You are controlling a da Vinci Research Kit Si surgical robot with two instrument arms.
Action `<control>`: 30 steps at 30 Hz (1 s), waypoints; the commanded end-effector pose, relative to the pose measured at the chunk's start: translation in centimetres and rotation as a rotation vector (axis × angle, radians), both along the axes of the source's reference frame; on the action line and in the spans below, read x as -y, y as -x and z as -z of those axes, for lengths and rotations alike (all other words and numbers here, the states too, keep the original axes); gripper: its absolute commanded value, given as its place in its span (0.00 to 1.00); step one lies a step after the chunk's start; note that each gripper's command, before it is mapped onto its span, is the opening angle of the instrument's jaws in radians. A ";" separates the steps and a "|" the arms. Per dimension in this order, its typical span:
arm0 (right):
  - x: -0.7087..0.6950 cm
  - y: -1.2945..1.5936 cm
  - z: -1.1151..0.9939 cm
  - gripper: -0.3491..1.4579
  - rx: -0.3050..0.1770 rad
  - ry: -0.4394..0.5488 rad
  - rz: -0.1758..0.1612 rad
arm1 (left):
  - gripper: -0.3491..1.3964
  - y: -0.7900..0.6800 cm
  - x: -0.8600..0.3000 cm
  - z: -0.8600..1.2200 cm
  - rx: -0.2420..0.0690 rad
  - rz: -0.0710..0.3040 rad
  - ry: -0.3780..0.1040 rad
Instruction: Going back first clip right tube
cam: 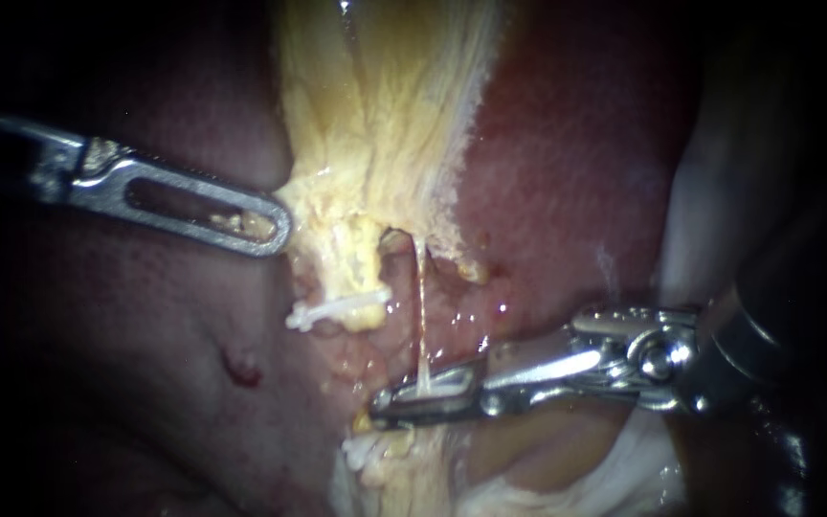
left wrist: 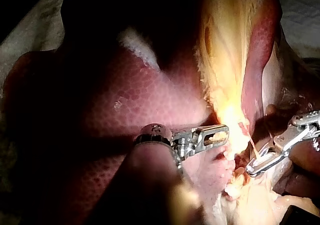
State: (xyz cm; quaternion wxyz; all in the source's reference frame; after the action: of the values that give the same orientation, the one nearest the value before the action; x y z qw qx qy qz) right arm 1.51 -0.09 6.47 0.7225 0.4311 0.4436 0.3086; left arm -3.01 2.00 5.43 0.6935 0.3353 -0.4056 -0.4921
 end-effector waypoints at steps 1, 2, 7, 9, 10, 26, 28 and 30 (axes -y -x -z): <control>0.00 0.00 -0.01 0.00 0.000 0.000 0.000 | 0.00 0.00 0.00 0.00 0.000 0.000 0.000; -0.01 0.00 -0.01 0.00 0.002 0.000 0.001 | 0.00 0.00 0.00 0.00 0.000 0.000 0.000; -0.03 0.01 -0.04 0.00 -0.010 -0.009 -0.010 | 0.00 0.01 0.00 0.00 0.000 0.000 0.000; -0.03 0.01 -0.05 0.14 -0.019 -0.012 -0.017 | 0.00 0.00 0.00 0.00 0.000 0.000 0.000; -0.03 0.00 -0.05 0.24 -0.029 -0.015 -0.024 | 0.00 0.00 0.00 0.00 0.000 0.000 0.000; -0.05 -0.06 -0.18 0.46 -0.076 0.209 -0.025 | 0.00 0.01 0.00 -0.01 -0.001 0.001 0.001; -0.04 -0.05 -0.22 0.47 -0.075 0.244 -0.030 | 0.00 0.01 0.00 -0.01 -0.001 0.000 0.001; -0.04 0.00 -0.27 0.47 -0.074 0.279 -0.034 | 0.00 0.01 0.00 -0.01 -0.001 0.000 0.001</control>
State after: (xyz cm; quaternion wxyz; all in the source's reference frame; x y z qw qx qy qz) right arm 1.49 -0.04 6.76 0.7542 0.3281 0.5165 0.2383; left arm -3.02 2.00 5.44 0.6936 0.3348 -0.4056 -0.4923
